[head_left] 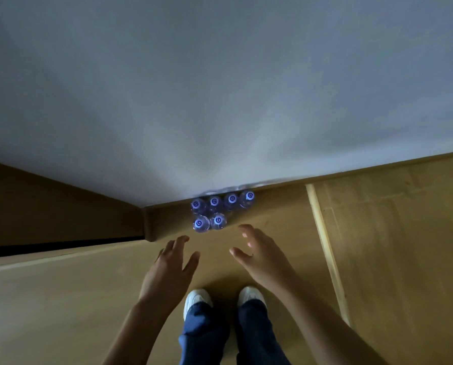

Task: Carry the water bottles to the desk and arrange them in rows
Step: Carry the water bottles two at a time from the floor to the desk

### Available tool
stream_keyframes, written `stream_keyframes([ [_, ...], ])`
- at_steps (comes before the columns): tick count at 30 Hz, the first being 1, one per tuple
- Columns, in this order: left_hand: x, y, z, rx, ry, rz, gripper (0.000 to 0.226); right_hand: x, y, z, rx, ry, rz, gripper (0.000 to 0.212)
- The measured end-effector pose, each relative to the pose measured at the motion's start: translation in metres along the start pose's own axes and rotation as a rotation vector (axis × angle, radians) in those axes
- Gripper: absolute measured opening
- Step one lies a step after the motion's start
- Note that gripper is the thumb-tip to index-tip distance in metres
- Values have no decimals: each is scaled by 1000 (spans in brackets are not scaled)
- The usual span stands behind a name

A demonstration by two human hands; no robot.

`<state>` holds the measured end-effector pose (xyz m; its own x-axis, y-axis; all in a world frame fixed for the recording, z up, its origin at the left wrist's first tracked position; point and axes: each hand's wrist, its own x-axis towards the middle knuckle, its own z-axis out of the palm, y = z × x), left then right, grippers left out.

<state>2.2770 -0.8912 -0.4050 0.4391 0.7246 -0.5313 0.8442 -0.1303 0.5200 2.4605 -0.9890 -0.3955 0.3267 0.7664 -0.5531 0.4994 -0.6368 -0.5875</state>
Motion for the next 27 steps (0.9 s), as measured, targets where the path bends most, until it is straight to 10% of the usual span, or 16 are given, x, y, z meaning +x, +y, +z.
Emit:
stream_keyframes([
  [17, 224, -172, 218, -51, 174, 232, 72, 249, 199, 197, -41, 27, -250, 77],
  [27, 270, -216, 273, -268, 358, 377, 46, 294, 230, 246, 18, 251, -419, 63],
])
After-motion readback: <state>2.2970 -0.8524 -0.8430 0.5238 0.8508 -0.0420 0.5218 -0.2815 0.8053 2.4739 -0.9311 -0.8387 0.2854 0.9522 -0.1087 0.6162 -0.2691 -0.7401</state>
